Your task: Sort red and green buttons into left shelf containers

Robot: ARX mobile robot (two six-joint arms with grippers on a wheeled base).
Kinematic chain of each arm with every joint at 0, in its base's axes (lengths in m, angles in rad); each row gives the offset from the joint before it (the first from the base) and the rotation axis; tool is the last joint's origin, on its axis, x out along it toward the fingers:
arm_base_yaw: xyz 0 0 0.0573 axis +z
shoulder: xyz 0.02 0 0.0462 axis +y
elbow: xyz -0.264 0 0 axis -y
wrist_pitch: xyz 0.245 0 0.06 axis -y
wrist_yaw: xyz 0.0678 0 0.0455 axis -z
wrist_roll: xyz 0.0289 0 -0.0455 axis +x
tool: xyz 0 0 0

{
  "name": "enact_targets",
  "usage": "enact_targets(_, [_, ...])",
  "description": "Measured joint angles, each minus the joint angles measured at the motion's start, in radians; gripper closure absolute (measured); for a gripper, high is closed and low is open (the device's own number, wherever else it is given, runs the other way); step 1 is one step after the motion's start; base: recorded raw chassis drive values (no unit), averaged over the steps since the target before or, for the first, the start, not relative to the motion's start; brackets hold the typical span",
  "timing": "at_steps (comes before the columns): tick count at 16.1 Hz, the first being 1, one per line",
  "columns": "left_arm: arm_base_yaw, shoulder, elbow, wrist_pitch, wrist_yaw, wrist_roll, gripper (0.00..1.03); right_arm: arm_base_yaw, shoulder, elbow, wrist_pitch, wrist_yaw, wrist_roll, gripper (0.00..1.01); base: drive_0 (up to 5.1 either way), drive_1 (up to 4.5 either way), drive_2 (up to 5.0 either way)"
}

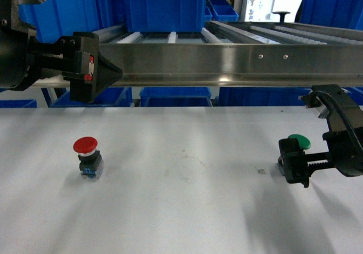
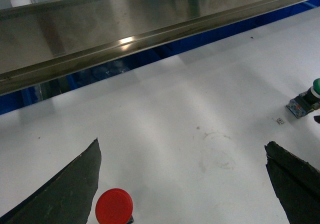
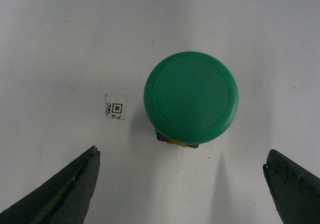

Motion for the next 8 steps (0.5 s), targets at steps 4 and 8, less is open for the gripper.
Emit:
enact_targets(4, [0.0, 0.0, 0.0, 0.0, 0.0, 0.0, 0.05, -0.002, 0.042, 0.054, -0.008, -0.002, -0.008, 0.03, 0.0, 0.0, 0.0])
enact_targets(8, [0.0, 0.0, 0.0, 0.0, 0.0, 0.0, 0.05, -0.022, 0.071, 0.085, -0.007, 0.006, -0.026, 0.03, 0.0, 0.0, 0.0])
